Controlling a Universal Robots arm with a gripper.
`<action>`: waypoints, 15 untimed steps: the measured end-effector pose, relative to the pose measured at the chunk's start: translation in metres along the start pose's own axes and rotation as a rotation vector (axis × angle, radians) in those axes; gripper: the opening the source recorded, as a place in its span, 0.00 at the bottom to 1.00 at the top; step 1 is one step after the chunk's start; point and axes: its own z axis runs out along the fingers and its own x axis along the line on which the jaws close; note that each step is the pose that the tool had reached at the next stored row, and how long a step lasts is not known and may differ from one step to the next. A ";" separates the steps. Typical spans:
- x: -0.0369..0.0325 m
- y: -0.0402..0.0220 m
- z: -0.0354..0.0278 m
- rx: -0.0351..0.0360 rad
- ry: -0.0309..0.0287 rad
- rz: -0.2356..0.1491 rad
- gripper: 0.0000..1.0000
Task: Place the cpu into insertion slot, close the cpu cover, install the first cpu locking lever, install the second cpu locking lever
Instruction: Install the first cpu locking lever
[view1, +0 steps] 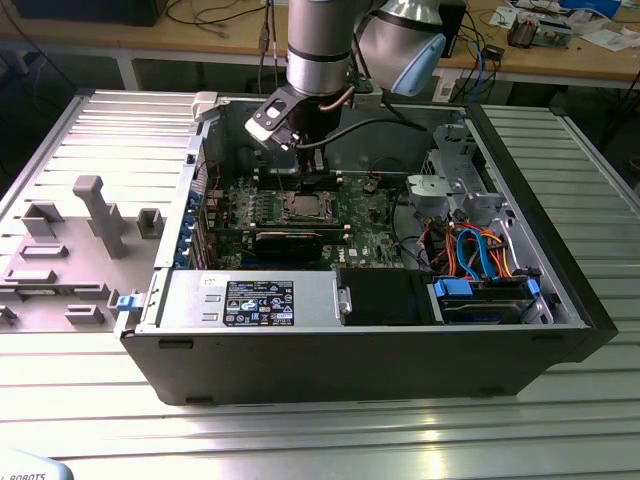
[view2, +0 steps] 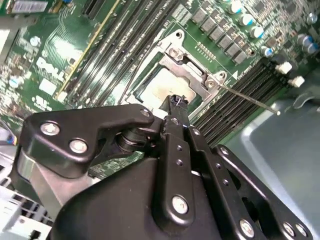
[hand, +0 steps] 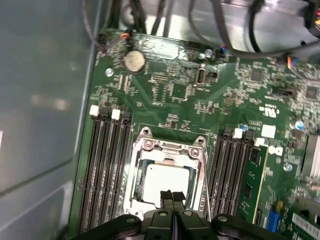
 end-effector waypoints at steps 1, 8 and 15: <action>0.0000 0.0000 0.0000 -0.0002 -0.0004 -0.017 0.11; 0.0000 0.0000 -0.0048 -0.0085 -0.0032 -0.086 0.11; 0.0001 -0.0004 -0.0046 -0.0093 -0.0054 -0.208 0.11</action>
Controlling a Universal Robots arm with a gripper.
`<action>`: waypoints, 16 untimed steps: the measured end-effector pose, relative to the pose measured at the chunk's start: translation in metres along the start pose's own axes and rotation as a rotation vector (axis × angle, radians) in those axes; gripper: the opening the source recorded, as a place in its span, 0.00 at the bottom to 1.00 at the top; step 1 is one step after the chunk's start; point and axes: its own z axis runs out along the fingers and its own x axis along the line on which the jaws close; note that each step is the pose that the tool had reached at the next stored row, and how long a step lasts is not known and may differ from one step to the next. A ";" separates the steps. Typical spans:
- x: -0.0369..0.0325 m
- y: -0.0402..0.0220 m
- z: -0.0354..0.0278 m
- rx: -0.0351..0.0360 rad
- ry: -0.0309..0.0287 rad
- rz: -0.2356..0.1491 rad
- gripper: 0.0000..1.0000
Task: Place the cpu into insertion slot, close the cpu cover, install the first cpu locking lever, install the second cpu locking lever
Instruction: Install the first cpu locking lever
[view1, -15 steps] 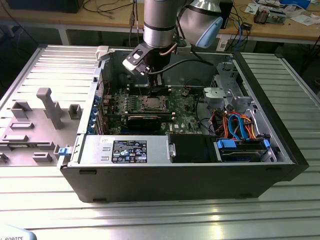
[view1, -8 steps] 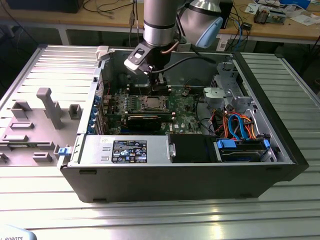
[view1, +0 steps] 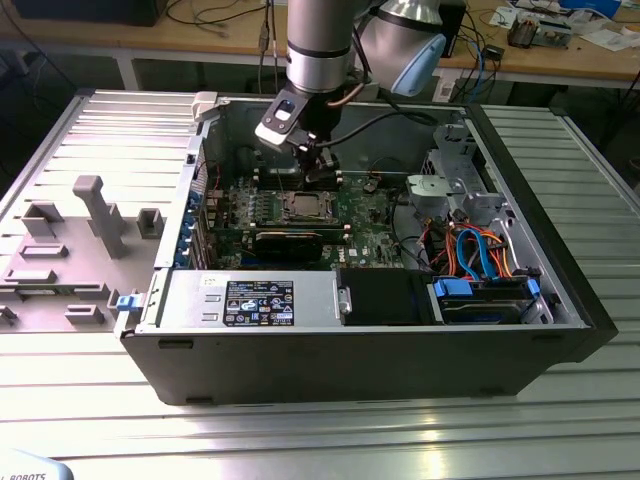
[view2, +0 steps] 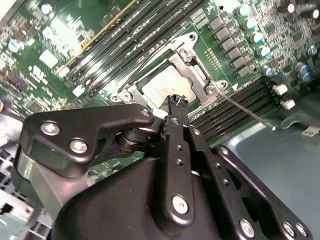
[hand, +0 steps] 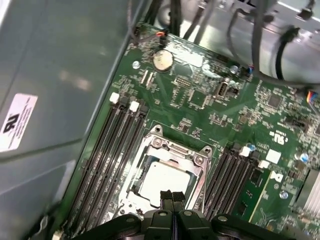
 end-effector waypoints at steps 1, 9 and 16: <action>0.0003 -0.0007 0.0001 -0.0003 0.0000 -0.006 0.11; 0.0110 -0.0247 0.0005 -0.0019 0.0006 -0.018 0.11; 0.0110 -0.0248 0.0006 -0.0038 -0.0014 -0.167 0.11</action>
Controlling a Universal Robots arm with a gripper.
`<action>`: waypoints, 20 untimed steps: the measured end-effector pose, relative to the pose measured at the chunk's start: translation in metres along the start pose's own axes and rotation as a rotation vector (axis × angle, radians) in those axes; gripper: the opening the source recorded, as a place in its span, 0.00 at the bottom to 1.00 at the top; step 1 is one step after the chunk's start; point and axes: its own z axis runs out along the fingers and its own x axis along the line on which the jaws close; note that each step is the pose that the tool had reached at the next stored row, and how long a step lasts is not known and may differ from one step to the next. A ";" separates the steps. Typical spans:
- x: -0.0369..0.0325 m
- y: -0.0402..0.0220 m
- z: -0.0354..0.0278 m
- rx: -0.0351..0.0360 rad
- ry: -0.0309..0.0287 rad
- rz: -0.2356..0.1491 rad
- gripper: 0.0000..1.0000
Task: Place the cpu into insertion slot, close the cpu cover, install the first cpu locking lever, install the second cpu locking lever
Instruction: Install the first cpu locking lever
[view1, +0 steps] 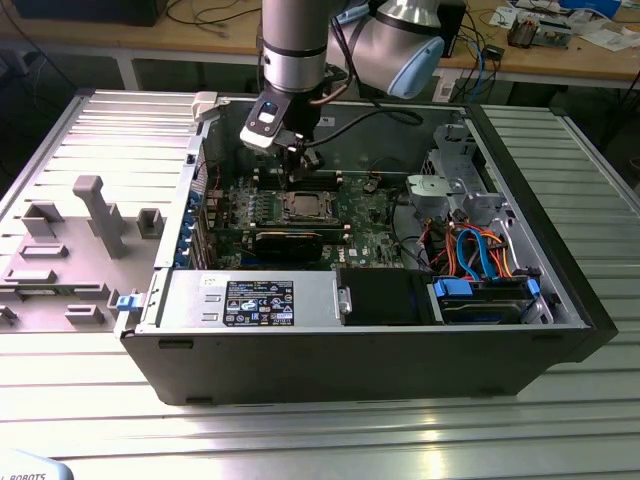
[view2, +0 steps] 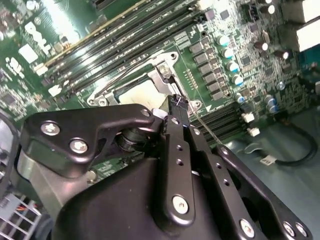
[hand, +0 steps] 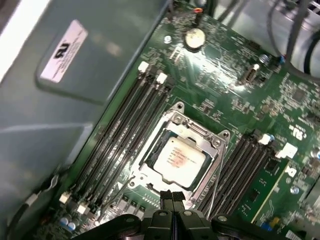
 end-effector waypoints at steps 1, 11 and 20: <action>0.0000 0.0000 0.0000 -0.0002 -0.0002 -0.019 0.11; 0.0001 -0.0002 -0.0076 -0.0020 -0.0026 -0.226 0.11; 0.0001 -0.0002 -0.0064 -0.0038 -0.0051 -0.448 0.11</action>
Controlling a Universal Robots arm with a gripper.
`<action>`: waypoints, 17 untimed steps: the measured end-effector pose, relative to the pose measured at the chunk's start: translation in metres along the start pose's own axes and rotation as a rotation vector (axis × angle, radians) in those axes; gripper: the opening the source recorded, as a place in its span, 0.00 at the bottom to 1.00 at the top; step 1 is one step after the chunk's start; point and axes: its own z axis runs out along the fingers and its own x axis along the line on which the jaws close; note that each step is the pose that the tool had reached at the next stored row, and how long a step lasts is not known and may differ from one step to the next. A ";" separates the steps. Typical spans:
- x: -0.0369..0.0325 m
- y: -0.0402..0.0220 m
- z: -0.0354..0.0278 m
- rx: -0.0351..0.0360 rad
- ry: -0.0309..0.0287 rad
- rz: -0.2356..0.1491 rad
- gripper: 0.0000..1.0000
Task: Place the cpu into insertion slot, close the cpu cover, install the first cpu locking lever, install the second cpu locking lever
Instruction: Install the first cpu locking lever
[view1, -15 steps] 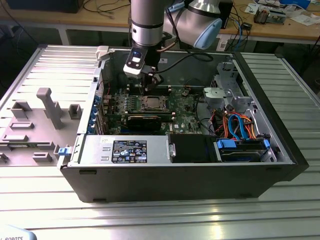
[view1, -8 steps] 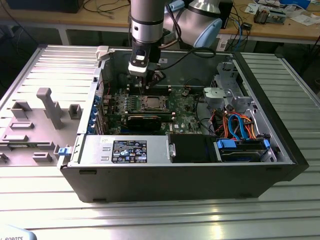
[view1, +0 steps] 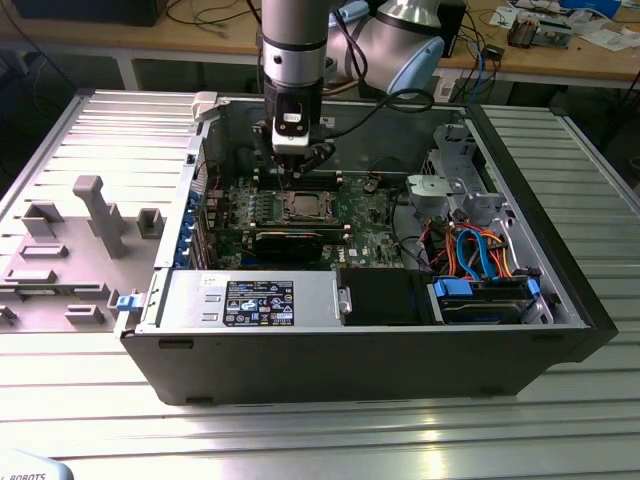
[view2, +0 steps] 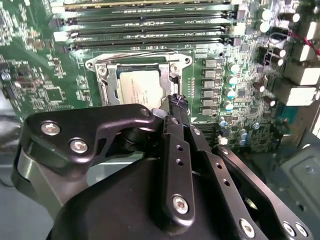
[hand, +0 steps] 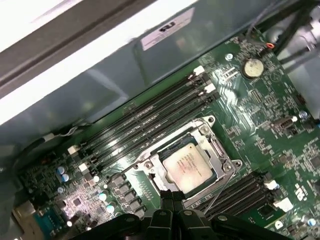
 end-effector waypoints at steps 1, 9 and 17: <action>0.0000 0.0000 0.0000 -0.0002 -0.0002 -0.011 0.11; 0.0000 0.0000 0.0000 -0.0002 -0.0002 -0.019 0.11; 0.0000 0.0000 0.0000 -0.0002 -0.0002 -0.020 0.11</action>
